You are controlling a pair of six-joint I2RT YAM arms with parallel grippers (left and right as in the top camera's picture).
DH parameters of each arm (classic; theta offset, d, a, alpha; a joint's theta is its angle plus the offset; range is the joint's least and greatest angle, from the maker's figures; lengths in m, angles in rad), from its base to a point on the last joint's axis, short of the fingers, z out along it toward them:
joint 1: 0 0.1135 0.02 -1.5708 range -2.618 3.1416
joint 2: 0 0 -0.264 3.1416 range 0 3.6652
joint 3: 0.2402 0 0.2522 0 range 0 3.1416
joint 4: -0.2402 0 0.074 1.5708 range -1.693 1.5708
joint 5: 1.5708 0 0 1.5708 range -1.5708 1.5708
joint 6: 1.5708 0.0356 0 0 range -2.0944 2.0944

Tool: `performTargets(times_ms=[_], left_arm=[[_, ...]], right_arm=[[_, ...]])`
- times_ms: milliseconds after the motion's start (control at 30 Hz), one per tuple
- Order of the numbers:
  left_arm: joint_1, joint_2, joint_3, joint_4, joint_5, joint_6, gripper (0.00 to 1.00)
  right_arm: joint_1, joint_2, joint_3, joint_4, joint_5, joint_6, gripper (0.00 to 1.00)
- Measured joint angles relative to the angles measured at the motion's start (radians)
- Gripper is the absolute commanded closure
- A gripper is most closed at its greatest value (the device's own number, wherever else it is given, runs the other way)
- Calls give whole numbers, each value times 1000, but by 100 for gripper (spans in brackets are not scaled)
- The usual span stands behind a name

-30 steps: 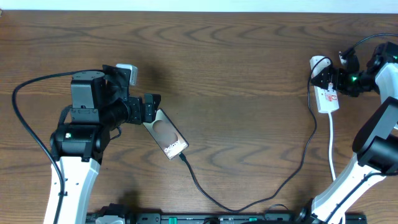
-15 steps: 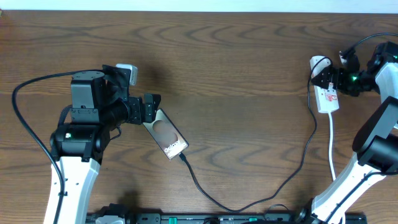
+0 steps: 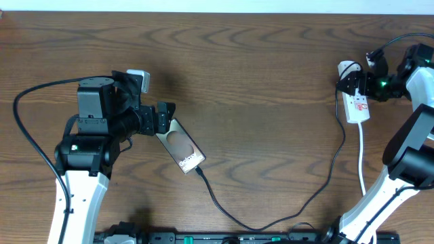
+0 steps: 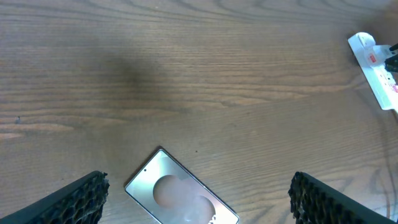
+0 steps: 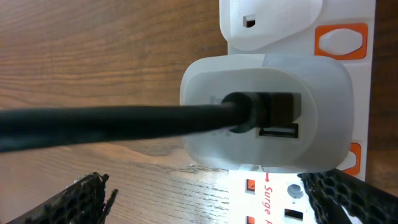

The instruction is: Plug charger to phone and switch on socket

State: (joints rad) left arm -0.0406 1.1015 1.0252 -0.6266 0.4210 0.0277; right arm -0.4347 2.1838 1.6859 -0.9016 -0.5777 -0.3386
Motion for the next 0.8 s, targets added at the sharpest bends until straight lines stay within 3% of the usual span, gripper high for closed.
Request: performTargets(times_ms=[800], left_arm=[[0,0,0,0,0,0,7]], right_arm=[[5,2,1,62,56,-16,1]])
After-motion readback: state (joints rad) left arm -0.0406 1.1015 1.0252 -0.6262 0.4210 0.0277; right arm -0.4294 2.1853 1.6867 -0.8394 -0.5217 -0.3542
